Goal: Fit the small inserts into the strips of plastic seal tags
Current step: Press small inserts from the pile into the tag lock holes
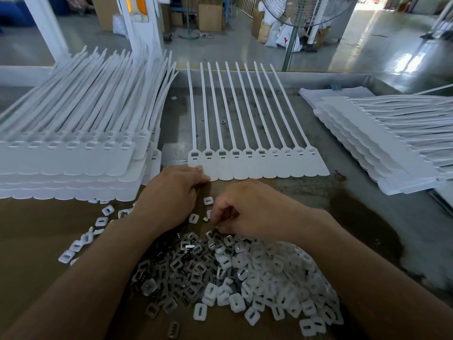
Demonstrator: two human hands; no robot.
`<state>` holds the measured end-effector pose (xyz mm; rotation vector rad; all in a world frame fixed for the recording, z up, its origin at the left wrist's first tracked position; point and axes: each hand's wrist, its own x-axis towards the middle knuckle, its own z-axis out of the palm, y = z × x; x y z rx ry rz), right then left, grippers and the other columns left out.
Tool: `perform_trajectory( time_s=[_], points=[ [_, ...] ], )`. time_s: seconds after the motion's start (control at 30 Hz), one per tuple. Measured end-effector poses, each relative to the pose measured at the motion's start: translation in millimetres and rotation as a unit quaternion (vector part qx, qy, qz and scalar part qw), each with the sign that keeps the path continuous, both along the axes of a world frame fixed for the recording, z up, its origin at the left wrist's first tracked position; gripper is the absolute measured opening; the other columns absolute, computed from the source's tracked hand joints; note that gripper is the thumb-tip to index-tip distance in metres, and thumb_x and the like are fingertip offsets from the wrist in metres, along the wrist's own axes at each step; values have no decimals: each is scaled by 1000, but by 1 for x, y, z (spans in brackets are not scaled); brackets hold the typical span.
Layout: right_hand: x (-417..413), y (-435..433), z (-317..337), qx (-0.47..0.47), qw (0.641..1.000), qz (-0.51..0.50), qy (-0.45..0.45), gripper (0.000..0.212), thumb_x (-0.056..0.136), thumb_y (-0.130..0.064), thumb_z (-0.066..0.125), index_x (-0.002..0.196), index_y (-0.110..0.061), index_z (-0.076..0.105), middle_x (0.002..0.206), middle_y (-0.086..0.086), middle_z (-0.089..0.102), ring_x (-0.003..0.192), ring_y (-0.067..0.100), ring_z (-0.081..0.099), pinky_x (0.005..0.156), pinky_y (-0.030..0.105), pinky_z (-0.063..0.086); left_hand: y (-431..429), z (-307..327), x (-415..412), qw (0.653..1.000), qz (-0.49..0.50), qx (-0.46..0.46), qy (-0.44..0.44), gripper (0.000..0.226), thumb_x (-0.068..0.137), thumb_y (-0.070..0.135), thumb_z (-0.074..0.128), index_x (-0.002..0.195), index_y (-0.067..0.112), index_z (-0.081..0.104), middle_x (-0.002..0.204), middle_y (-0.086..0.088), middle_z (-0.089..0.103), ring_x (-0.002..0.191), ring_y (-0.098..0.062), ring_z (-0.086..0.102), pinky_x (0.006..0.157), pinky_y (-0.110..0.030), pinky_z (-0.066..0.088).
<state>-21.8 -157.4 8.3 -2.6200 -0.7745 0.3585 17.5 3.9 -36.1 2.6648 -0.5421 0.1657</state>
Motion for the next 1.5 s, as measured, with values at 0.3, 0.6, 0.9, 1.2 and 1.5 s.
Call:
perform_trajectory(
  time_s=[0.3, 0.6, 0.9, 1.2, 1.5],
  points=[
    [2, 5, -8, -21, 1000, 5, -4, 11, 81, -18, 67, 92, -22, 68, 90, -12, 59, 78, 0, 44, 65, 14, 34, 1, 2, -1, 1000, -4, -1, -4, 41, 87, 6, 43, 121, 23, 58, 136, 6, 47, 127, -10, 38, 102, -22, 25],
    [1, -8, 5, 78, 995, -30, 61, 17, 79, -15, 69, 74, -27, 58, 73, -17, 55, 68, -6, 51, 68, 9, 42, -1, -1, -2, 1000, 1, -7, -6, 41, 87, 7, 43, 120, 25, 59, 136, 7, 48, 127, -9, 38, 99, -21, 26],
    [21, -35, 6, 133, 983, -123, 22, 23, 81, -8, 66, 73, -30, 66, 73, -17, 63, 69, -10, 57, 65, 3, 43, 0, 2, -1, 1000, -1, 16, -1, 41, 90, 10, 41, 124, 29, 55, 138, 10, 44, 128, -8, 35, 102, -24, 24],
    [75, -83, -10, 144, 939, -307, -61, 24, 81, -7, 67, 69, -27, 60, 73, -9, 62, 72, 7, 59, 65, 15, 44, 0, 0, 1, 1000, -7, 1, -6, 40, 89, 8, 43, 122, 27, 57, 137, 10, 46, 127, -6, 36, 98, -16, 22],
    [99, -92, -25, 160, 914, -370, -50, 21, 83, -10, 65, 69, -25, 61, 72, -10, 59, 71, 5, 53, 66, 20, 39, 2, 1, 1, 1000, -4, 0, -2, 41, 89, 8, 42, 123, 26, 56, 137, 8, 46, 128, -9, 36, 103, -22, 23]
  ],
)
